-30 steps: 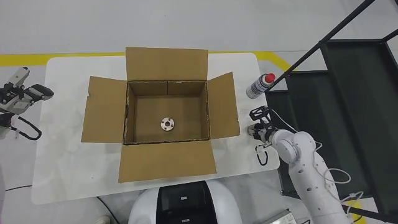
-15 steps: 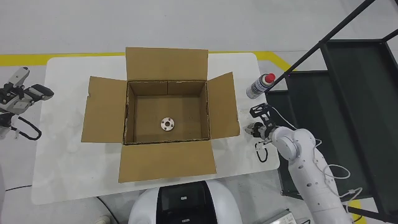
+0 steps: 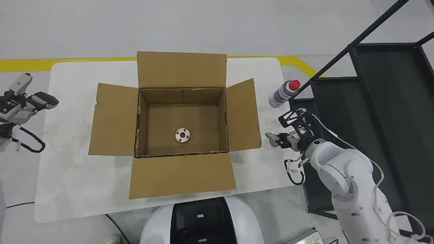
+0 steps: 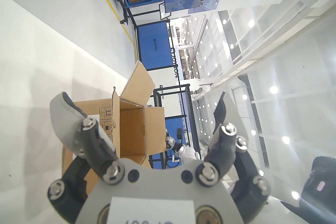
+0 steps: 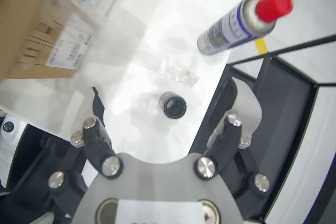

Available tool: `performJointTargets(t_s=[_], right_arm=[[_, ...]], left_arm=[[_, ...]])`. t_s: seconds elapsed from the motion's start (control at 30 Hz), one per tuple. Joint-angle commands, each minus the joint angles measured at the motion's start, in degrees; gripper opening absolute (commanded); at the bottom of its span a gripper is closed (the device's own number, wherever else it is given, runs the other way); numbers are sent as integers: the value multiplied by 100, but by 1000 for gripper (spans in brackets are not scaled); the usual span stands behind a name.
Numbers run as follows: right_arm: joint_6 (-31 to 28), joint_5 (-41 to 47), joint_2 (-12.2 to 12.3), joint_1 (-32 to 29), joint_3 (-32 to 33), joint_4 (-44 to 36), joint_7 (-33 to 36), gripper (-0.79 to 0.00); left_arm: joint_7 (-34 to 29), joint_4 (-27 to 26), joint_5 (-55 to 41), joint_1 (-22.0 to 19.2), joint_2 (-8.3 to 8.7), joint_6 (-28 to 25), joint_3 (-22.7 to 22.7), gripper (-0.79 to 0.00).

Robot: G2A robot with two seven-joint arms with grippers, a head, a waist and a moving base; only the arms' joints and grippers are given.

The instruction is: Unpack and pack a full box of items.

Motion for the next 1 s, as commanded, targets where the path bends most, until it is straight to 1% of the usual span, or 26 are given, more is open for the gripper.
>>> performJointTargets(t_s=[0.0,0.17,0.27,0.33,0.43,0.53,0.63,0.73,0.87,0.97], right_arm=[[-30,-185,10,-24,61,-270,-244,0],[-80,-703,31,113,9,-850,-627,0],[-353,-626,42,455,-268,-935,-642,0],[-676,-332,44,847,-613,-789,-579,0],[-1083,111,19,1689,-1439,-299,-131,0],[-1143,462,-70,2668,-2400,406,413,0],[-880,783,-214,3533,-3280,1158,874,0],[-465,1002,-370,4183,-3925,1870,1149,0],[-23,1064,-552,4737,-4580,2559,1481,0],[151,1054,-670,5015,-4983,2915,1719,0]], left_arm=[[0,0,0,0,0,0,0,0],[0,0,0,0,0,0,0,0],[0,0,0,0,0,0,0,0],[0,0,0,0,0,0,0,0],[0,0,0,0,0,0,0,0],[0,0,0,0,0,0,0,0],[0,0,0,0,0,0,0,0],[0,0,0,0,0,0,0,0],[0,0,0,0,0,0,0,0],[0,0,0,0,0,0,0,0]])
